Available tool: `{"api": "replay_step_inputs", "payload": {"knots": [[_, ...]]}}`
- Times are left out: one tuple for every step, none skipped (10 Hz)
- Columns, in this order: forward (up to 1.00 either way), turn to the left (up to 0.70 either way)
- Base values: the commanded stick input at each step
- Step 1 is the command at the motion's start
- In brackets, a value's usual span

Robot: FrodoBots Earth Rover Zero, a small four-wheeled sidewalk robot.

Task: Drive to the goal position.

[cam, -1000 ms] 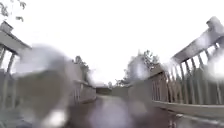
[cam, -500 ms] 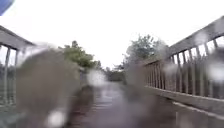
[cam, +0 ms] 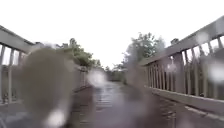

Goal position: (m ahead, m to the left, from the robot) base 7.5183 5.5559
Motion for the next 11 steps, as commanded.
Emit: {"api": "replay_step_inputs", "payload": {"knots": [[0.7,0.0],[0.7,0.0],[0.7,0.04],[0.7,0.12],[0.7,0.14],[0.7,0.14],[0.7,0.1],[0.7,0.04],[0.7,0.0],[0.7,0.0],[0.7,0.0]]}}
